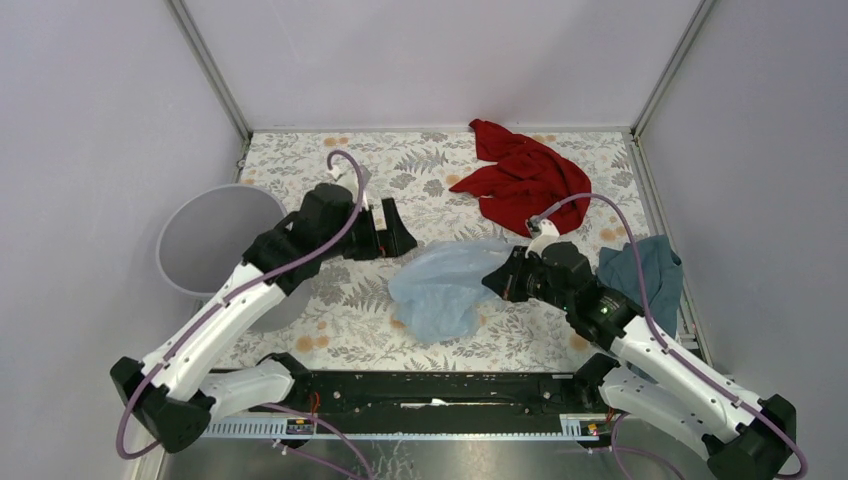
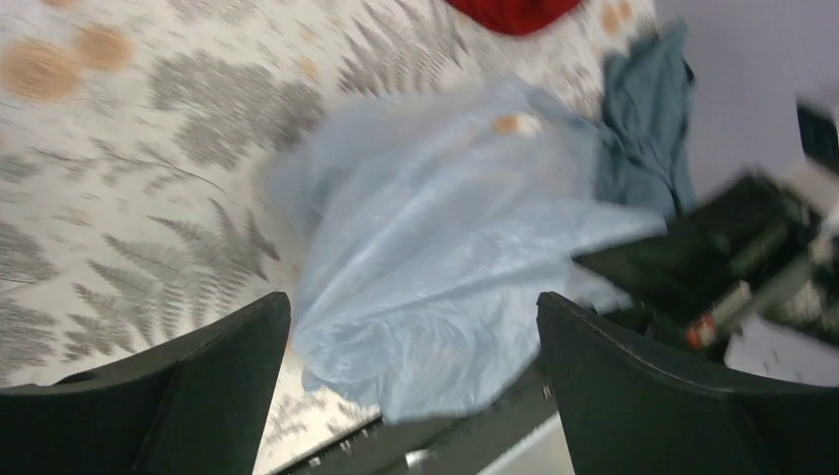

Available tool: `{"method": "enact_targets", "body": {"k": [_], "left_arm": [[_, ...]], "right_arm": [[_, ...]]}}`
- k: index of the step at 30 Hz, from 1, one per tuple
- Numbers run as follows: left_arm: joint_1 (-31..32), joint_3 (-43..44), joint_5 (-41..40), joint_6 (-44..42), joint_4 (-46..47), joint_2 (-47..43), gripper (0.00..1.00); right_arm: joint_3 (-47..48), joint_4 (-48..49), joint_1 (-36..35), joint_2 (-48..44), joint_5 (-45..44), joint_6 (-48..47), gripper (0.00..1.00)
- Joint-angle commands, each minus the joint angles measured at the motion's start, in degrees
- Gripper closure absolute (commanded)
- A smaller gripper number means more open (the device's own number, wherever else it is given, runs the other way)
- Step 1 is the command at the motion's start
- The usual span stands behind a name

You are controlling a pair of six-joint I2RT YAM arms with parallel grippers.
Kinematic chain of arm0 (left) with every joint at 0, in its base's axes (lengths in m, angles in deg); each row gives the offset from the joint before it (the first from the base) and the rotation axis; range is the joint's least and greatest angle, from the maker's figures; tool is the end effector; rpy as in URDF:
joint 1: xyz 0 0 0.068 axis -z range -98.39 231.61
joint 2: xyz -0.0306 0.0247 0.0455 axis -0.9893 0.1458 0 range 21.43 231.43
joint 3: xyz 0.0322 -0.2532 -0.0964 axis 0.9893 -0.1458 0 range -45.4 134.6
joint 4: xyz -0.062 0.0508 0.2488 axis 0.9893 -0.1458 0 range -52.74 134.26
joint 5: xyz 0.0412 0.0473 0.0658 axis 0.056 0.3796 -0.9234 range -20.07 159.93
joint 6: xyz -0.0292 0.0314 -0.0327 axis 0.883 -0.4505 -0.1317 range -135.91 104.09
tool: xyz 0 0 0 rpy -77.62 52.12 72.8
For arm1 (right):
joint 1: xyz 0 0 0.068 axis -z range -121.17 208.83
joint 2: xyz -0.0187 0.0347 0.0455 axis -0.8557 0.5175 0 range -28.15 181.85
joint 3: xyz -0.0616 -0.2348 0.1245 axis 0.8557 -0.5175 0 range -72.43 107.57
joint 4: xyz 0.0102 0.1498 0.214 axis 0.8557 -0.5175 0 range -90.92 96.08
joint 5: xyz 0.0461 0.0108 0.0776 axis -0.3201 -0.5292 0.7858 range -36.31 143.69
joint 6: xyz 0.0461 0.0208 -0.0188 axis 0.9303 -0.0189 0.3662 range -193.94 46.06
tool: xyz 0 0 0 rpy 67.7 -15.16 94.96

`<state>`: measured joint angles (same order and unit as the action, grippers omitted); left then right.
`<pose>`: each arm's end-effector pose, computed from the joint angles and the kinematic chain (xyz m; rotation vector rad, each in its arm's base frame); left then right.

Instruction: Put the trash bags into the trash bin

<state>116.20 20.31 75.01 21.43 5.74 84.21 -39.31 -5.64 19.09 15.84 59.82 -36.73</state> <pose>0.1875 -0.1331 0.3570 -0.0029 2.3060 -0.7787 0.1381 0.1200 0.2675 -0.1213 2.0933 0.9576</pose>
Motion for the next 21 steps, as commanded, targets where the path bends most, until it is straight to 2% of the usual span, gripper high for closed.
{"method": "enact_targets", "body": {"k": [1,4,7,12,17,19,21], "left_arm": [[8.5,-2.9,3.0,-0.8,1.3,-5.6,0.01],[19.3,-4.3,-3.4,2.1,1.5,-5.3,0.01],[28.4,-3.9,-10.8,4.6,1.5,-1.3,0.01],[39.5,1.6,-21.7,5.5,1.3,8.2,0.02],[41.6,5.9,-34.7,9.3,-4.7,17.2,0.12],[41.7,6.8,-41.8,12.5,-8.2,20.4,0.12],[41.6,8.8,-46.0,13.8,-12.2,24.1,0.08]], "right_arm": [[4.8,0.1,-0.1,1.9,-2.5,4.6,1.00],[5.7,0.8,0.0,3.1,-1.8,5.2,1.00],[6.7,1.1,0.0,4.0,-1.7,5.8,1.00],[9.4,0.2,0.0,5.6,-1.7,5.7,1.00],[11.0,-0.6,0.0,5.5,-1.7,5.3,1.00],[11.3,-0.7,0.0,5.4,-2.0,5.0,1.00],[11.5,-1.0,-0.1,5.6,-2.5,4.3,1.00]]}}
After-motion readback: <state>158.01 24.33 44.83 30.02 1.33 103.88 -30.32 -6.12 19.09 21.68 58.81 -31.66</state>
